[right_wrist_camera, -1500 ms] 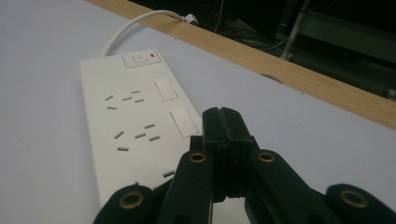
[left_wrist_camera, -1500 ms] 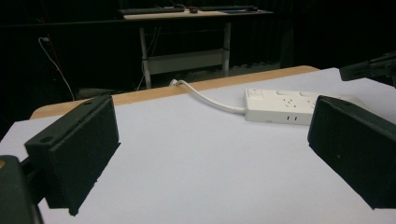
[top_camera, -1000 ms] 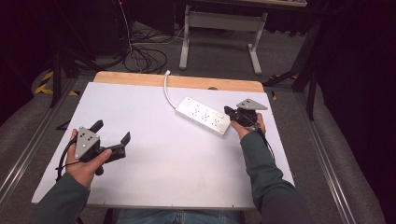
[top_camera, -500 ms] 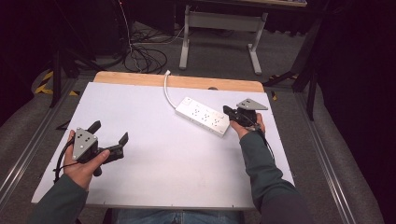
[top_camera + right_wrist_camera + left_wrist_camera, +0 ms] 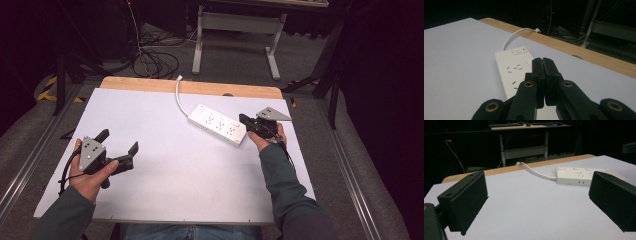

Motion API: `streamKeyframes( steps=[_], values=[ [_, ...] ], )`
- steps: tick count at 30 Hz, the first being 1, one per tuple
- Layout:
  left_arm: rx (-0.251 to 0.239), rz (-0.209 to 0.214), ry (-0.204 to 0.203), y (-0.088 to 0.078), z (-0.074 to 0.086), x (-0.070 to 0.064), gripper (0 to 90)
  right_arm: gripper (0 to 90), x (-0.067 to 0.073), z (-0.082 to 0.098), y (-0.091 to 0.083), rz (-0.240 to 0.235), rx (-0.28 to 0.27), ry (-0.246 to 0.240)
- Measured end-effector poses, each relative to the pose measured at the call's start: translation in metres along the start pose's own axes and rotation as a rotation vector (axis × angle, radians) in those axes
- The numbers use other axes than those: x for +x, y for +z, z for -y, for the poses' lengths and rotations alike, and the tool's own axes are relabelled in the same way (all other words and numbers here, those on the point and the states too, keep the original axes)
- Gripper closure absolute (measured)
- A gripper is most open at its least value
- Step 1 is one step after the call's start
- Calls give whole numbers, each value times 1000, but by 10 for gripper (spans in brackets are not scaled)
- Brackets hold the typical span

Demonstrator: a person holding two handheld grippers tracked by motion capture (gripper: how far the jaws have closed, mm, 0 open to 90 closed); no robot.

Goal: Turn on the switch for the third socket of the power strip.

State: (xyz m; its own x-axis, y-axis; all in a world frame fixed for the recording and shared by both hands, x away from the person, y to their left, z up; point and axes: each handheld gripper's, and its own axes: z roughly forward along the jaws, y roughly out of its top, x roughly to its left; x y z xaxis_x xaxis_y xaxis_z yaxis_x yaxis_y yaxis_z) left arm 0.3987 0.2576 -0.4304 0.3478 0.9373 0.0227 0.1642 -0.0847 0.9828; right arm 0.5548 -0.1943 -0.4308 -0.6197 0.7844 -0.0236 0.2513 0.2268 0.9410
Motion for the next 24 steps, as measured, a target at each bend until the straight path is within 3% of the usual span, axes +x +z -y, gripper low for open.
streamKeyframes(
  steps=[24],
  values=[
    [1, -1, -2, 1, 0, 0, 26, 890, 3, 8, -38, -4, -40, 18]
  ],
)
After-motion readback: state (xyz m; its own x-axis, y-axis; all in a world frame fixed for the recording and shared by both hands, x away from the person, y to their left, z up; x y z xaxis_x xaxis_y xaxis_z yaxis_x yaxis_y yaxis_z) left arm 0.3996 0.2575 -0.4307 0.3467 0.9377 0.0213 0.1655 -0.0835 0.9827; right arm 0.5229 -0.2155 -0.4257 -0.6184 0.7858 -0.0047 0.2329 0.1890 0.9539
